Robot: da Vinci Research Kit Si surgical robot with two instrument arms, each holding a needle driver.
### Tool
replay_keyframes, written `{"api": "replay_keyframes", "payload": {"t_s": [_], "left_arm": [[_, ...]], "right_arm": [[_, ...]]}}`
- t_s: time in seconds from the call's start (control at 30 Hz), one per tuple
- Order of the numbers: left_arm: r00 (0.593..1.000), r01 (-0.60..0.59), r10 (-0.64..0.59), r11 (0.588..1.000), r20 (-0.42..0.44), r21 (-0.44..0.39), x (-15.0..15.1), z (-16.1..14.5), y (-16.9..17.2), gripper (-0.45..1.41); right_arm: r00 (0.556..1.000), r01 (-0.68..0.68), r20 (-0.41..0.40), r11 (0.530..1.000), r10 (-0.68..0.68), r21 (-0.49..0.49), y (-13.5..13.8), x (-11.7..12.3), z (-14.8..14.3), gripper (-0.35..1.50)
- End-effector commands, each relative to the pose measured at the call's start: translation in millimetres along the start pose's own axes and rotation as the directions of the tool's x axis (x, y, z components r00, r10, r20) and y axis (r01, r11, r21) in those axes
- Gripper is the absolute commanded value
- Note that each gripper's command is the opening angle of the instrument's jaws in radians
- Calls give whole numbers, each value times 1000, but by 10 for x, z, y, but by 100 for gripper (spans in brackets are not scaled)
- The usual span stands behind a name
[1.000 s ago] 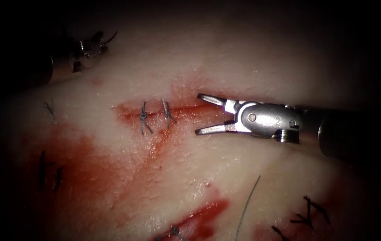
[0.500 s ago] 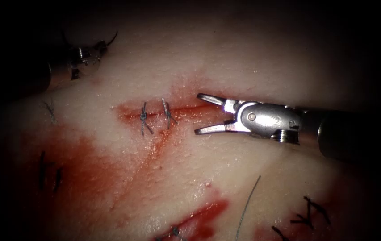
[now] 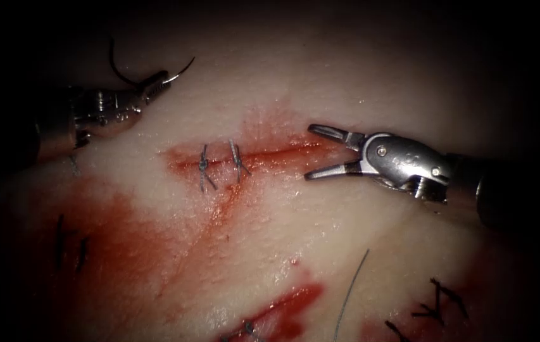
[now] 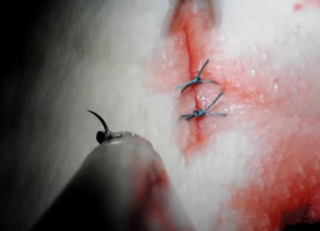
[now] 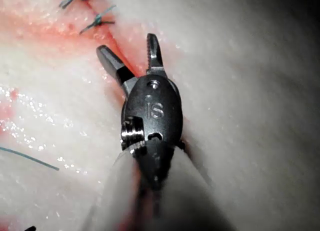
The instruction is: Wound Closure
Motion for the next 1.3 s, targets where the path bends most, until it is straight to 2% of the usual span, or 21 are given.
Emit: {"api": "replay_keyframes", "payload": {"t_s": [0.03,0.17,0.23,0.37,0.43,0.47,0.5,0.53,0.6,0.67,0.7,0.73,0.8,0.87,0.93,0.97,1.0,1.13,1.3], "left_arm": [[999,-30,30,1000,-19,7,8,7,-5,-45],[985,-104,107,994,-134,28,37,0,-8,-45],[961,-164,170,985,-220,45,56,-5,-8,-45],[927,-211,223,975,-301,73,76,-13,-2,-45],[890,-275,295,955,-348,109,84,-18,3,-45],[857,-303,332,943,-394,137,90,-22,7,-45],[843,-312,345,939,-412,148,92,-25,9,-45],[812,-338,381,924,-442,176,97,-29,12,-45],[791,-350,400,916,-462,194,101,-31,15,-45],[769,-361,419,908,-482,213,106,-34,18,-45],[753,-365,432,902,-497,231,111,-35,20,-45],[753,-365,432,902,-497,231,111,-35,20,-45],[721,-376,461,887,-518,266,120,-36,24,-45],[706,-372,468,884,-532,284,126,-36,27,-45],[682,-362,487,873,-546,328,136,-35,30,-45],[682,-362,487,873,-546,328,136,-35,30,-45],[667,-360,494,869,-558,339,142,-35,31,-45],[633,-356,510,860,-582,366,151,-33,37,-45],[598,-360,518,855,-612,373,154,-33,41,-45]], "right_arm": [[1000,-17,4,1000,17,-8,8,-2,3,123],[996,-90,6,996,90,-13,18,-5,-12,123],[994,-109,11,994,109,-22,26,-7,-24,123],[989,-148,13,989,148,-16,42,-9,-39,111],[981,-195,10,981,195,9,56,-10,-47,84],[974,-226,-5,973,226,41,65,-9,-49,69],[969,-245,-12,968,245,48,68,-8,-49,71],[955,-292,-27,954,295,72,74,-6,-45,93],[936,-343,-47,934,349,96,77,-4,-40,106],[901,-418,-67,899,428,129,79,-2,-33,113],[874,-465,-84,874,478,140,79,1,-24,128],[874,-465,-84,874,478,140,79,1,-24,128],[822,-541,-86,818,563,194,72,5,-5,130],[800,-567,-78,792,595,227,67,7,5,131],[759,-596,-86,742,646,307,55,12,23,128],[759,-596,-86,742,646,307,55,12,23,128],[738,-598,-104,718,666,356,51,15,31,123],[681,-620,-116,654,723,434,39,21,49,126],[649,-631,-105,610,754,480,28,27,62,133]]}}
